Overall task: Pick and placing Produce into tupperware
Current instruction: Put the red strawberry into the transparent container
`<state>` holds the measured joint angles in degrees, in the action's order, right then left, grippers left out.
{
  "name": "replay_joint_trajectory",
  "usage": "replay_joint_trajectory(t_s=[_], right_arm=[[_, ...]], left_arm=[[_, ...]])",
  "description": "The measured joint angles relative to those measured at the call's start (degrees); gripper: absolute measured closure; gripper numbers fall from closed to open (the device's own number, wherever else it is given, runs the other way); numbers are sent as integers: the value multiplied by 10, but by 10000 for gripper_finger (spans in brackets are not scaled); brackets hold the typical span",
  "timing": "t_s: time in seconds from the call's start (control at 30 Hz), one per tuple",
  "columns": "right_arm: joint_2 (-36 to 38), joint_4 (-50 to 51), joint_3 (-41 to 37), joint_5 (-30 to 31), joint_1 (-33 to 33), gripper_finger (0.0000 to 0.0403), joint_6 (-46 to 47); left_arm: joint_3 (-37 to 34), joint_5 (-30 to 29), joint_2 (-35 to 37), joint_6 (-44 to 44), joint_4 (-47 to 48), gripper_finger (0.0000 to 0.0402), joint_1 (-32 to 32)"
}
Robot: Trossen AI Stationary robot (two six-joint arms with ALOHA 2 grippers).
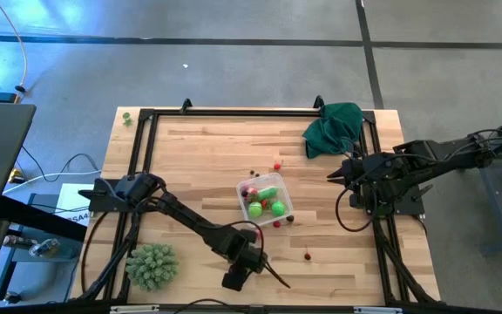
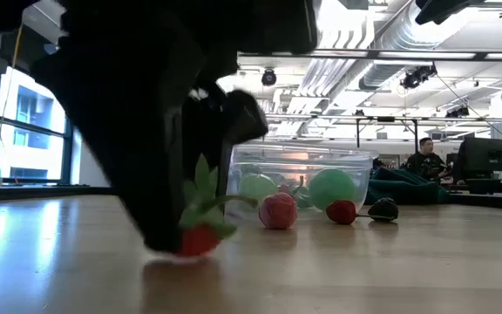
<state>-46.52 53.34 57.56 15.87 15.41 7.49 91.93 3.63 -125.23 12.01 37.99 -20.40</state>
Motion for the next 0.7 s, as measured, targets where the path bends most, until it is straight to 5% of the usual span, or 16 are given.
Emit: replay_joint_trajectory(t_s=[0.23,0.5,0.7], right_arm=[[0,0,0,0,0,371,0],[0,0,0,0,0,371,0],[0,0,0,0,0,371,0]], left_arm=[[22,-81,53,-37,18,260,2],[41,-254,148,-123,51,249,20],[65,-272,188,-198,59,253,79]])
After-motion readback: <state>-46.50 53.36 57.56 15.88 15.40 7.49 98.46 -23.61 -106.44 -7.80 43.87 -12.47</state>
